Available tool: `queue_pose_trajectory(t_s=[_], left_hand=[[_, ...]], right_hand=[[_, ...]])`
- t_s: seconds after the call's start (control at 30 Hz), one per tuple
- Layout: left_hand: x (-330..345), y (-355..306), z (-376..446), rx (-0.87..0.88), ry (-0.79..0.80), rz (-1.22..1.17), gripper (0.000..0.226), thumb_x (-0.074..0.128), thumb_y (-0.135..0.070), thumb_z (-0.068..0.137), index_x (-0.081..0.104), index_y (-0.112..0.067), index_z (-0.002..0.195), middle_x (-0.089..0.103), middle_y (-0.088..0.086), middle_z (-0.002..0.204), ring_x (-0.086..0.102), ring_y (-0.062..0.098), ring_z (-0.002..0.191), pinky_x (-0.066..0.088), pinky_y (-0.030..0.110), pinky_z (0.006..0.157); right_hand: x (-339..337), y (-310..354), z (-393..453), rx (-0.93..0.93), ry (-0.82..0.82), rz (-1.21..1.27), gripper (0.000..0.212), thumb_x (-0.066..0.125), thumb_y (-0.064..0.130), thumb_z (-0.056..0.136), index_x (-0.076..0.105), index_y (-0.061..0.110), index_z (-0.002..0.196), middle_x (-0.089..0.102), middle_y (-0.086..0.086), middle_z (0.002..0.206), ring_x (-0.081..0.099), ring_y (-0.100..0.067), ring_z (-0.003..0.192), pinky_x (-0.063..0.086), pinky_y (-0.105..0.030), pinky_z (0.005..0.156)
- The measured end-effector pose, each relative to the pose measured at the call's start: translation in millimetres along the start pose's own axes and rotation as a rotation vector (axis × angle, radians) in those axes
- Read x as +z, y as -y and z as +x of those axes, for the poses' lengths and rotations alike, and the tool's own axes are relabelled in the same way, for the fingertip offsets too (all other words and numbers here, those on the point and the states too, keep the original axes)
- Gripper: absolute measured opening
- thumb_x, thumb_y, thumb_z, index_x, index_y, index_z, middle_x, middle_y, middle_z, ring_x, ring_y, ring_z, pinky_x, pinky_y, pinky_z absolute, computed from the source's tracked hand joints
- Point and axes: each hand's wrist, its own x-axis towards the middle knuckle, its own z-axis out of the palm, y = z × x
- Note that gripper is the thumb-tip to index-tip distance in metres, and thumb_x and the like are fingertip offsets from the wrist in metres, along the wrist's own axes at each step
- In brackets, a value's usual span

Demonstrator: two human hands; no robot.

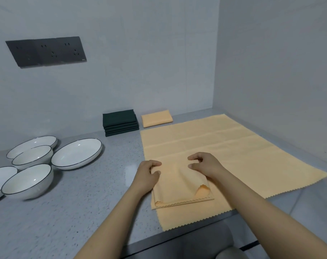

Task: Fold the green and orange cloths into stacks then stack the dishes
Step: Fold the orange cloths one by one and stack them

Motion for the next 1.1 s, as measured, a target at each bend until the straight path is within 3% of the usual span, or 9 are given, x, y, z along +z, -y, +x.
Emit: queue_pose_trajectory(t_s=[0.1,0.23,0.33,0.47,0.7,1.1], left_hand=[[2,-2,2,0.004,-0.007,0.138,0.03,0.052,-0.009,0.094,0.057,-0.021,0.121,0.039,-0.004,0.124,0.033,0.017,0.129,0.027,0.022,0.105],[-1,-22,3,0.067,-0.079,0.375,0.04,0.046,-0.014,0.095,0.049,-0.022,0.133,0.031,-0.001,0.149,0.02,0.018,0.14,0.013,0.028,0.111],[6,-44,0,0.115,0.044,0.559,0.049,0.035,-0.016,0.099,0.029,-0.013,0.148,0.014,0.007,0.159,0.008,0.02,0.146,0.004,0.03,0.116],[22,-52,-12,0.06,0.225,0.727,0.056,0.023,-0.022,0.102,0.004,-0.003,0.151,-0.005,0.015,0.159,-0.007,0.025,0.147,-0.004,0.034,0.119],[32,-17,-24,0.022,0.282,0.804,0.065,0.013,-0.045,0.101,-0.013,-0.01,0.15,-0.02,0.013,0.156,-0.021,0.024,0.144,-0.012,0.04,0.118],[32,-1,-22,0.054,0.245,0.734,0.066,0.013,-0.052,0.099,-0.01,-0.019,0.151,-0.02,0.01,0.157,-0.022,0.02,0.144,-0.011,0.04,0.118]], right_hand=[[-1,2,0,-0.084,-0.016,-0.242,0.029,0.066,0.013,0.084,0.065,0.014,0.113,0.059,-0.001,0.123,0.05,-0.016,0.115,0.035,-0.019,0.089],[-1,19,-9,-0.249,-0.069,-0.637,0.032,0.054,0.033,0.092,0.058,0.028,0.124,0.045,0.004,0.141,0.032,-0.02,0.13,0.023,-0.028,0.103],[7,32,-15,-0.324,0.025,-0.758,0.038,0.041,0.034,0.098,0.049,0.027,0.135,0.033,0.002,0.151,0.021,-0.019,0.14,0.015,-0.031,0.11],[19,30,-24,-0.345,0.144,-0.935,0.041,0.028,0.028,0.101,0.039,0.015,0.138,0.028,-0.006,0.153,0.019,-0.021,0.143,0.013,-0.034,0.114],[27,-5,-37,-0.254,0.218,-0.971,0.058,0.015,0.041,0.102,0.002,0.014,0.152,-0.002,-0.004,0.16,-0.005,-0.014,0.146,-0.004,-0.035,0.119],[29,-22,-36,-0.24,0.148,-0.903,0.061,0.012,0.05,0.099,-0.002,0.023,0.152,-0.008,0.001,0.159,-0.011,-0.01,0.145,-0.01,-0.034,0.118]])
